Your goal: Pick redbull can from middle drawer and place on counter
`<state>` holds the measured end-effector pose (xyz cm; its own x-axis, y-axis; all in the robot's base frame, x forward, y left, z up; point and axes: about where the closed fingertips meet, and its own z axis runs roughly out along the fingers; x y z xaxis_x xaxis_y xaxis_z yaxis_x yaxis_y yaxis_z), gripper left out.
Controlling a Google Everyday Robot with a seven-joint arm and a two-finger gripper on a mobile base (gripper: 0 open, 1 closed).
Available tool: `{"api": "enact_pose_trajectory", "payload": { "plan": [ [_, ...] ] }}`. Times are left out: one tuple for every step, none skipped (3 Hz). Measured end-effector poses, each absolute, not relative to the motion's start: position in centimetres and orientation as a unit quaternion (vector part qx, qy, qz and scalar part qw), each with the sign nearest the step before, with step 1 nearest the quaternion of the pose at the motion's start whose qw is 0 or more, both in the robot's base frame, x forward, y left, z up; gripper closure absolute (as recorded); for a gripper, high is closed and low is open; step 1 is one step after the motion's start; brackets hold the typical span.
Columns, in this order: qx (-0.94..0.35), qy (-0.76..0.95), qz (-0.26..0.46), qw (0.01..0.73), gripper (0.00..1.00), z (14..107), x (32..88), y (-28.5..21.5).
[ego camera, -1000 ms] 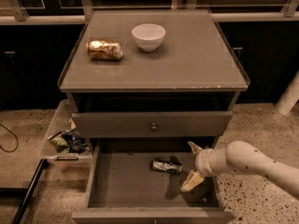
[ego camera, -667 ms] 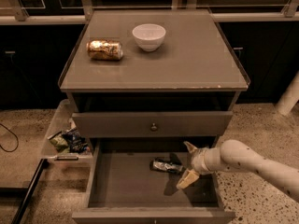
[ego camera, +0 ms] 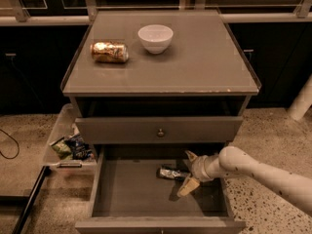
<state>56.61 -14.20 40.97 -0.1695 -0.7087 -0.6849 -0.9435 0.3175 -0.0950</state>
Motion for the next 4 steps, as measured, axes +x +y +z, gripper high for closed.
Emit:
{"api": "enact_pose_trajectory", "payload": {
  "plan": [
    [-0.545,0.745,0.187,0.335,0.00,37.23,57.37,-13.85],
    [-0.545,0.745,0.188,0.335,0.00,37.20,57.35,-13.83],
    [-0.545,0.745,0.188,0.335,0.19,37.20,57.35,-13.83],
    [-0.545,0.745,0.188,0.335,0.42,37.20,57.35,-13.82]
  ]
}}
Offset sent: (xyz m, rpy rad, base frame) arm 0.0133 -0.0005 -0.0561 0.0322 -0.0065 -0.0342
